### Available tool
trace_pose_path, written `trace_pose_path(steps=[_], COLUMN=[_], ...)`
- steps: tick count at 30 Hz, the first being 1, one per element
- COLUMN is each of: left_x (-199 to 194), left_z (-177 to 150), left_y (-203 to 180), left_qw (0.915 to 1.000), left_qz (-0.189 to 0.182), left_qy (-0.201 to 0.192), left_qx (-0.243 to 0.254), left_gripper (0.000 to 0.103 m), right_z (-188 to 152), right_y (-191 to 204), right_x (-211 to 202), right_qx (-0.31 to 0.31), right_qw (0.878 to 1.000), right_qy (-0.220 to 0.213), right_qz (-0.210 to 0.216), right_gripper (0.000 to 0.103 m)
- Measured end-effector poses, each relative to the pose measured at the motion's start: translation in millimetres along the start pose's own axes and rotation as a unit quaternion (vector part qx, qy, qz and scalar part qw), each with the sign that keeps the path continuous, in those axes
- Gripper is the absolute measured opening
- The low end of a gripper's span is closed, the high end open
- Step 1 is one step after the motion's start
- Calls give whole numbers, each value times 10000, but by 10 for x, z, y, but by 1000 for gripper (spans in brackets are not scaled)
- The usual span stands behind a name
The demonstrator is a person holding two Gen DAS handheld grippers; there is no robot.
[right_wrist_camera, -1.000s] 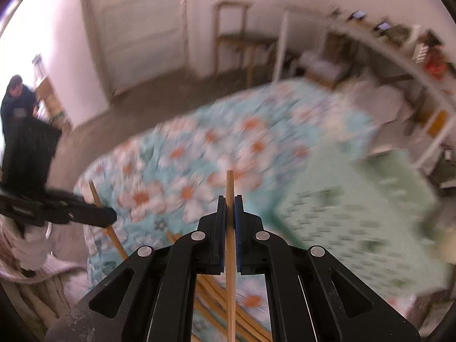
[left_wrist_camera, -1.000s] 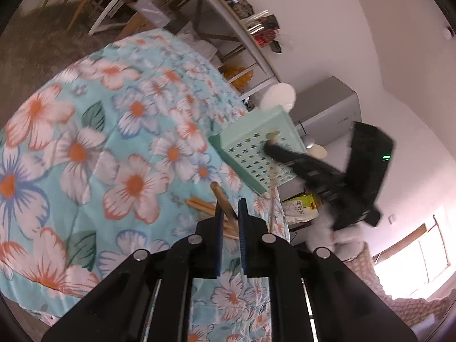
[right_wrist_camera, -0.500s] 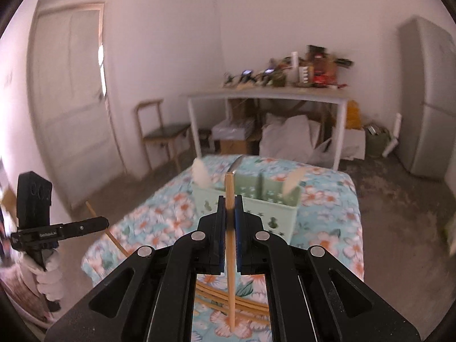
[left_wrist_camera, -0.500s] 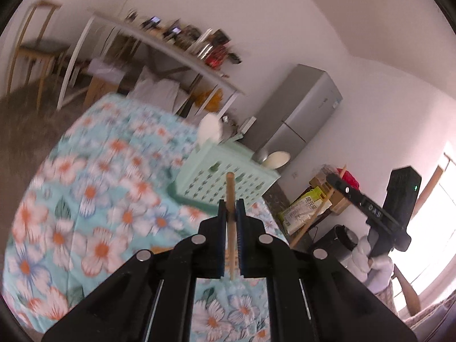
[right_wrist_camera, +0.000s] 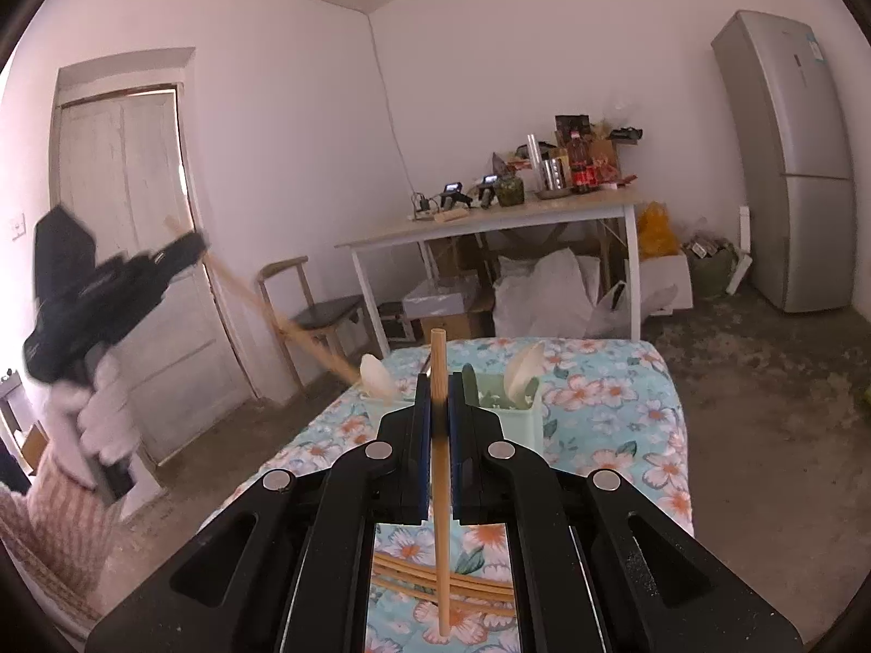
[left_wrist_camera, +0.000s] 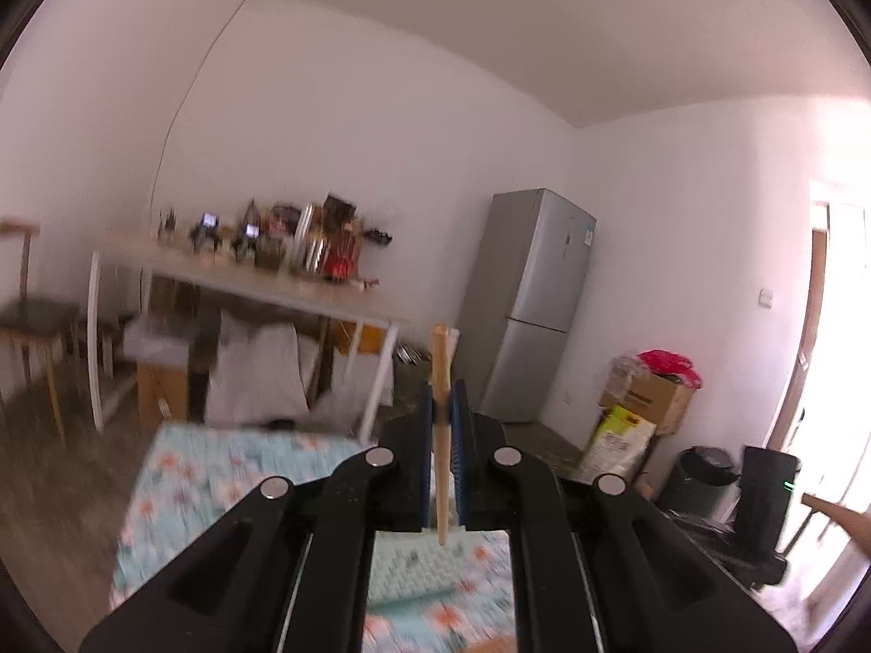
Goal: Organize utensils
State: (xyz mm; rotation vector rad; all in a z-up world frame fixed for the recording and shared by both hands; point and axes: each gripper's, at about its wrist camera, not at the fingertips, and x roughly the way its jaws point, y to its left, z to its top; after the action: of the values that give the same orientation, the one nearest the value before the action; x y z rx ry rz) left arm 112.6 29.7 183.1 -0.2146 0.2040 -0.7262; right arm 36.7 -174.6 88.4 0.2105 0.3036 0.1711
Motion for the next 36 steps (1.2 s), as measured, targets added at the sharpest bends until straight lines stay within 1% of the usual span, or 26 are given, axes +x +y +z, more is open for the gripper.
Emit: trace_pose_path(steps=[2, 4, 6, 11, 15, 19, 21, 23, 26, 31, 33, 34, 35, 36], left_x=[185, 432, 651, 1128, 1411, 1521, 1518, 1457, 1347, 1071, 934, 853, 787, 721], left_z=[25, 0, -56, -261, -487, -709, -788, -800, -765, -662, -642, -635, -640, -651], left_y=[-10, -14, -5, 44, 134, 235, 259, 256, 262, 281, 282, 276, 275, 275], left_qw=[9999, 9993, 9981, 9944, 9905, 9874, 9863, 9868, 9896, 9934, 9947, 9952, 9954, 9956], left_qz=[46, 224, 358, 528, 619, 561, 516, 472, 425, 420, 478, 541, 592, 622], left_qy=[66, 186, 344, 768, 1176, 1483, 1565, 1537, 1358, 1003, 848, 763, 700, 657], left_qx=[74, 254, 378, 489, 339, -10, -104, -182, -234, -358, -328, -293, -268, -252], left_gripper=[6, 6, 6, 6, 6, 7, 14, 25, 37, 49, 56, 61, 65, 66], right_z=[-4, -1, -1, -12, -38, -43, -44, -40, -23, 46, 95, 128, 161, 194], right_y=[-15, -27, -49, -101, -135, -144, -149, -150, -144, -107, -84, -74, -53, -40], right_x=[-1, -1, -8, -7, 38, 67, 77, 91, 92, 99, 123, 139, 149, 159], right_qx=[19, 19, 6, 38, 83, 81, 83, 95, 74, -14, -79, -104, -129, -163], right_qw=[10000, 10000, 10000, 10000, 9999, 9999, 9998, 9998, 9998, 9999, 9999, 9999, 9999, 9998], right_qy=[-18, -17, -20, 18, 86, 118, 136, 166, 159, 85, 54, 36, 16, -13], right_qz=[38, 57, 56, 61, 83, 84, 72, 67, 53, 54, 52, 70, 80, 87], right_gripper=[4, 4, 4, 4, 4, 4, 4, 4, 4, 4, 4, 4, 4, 4])
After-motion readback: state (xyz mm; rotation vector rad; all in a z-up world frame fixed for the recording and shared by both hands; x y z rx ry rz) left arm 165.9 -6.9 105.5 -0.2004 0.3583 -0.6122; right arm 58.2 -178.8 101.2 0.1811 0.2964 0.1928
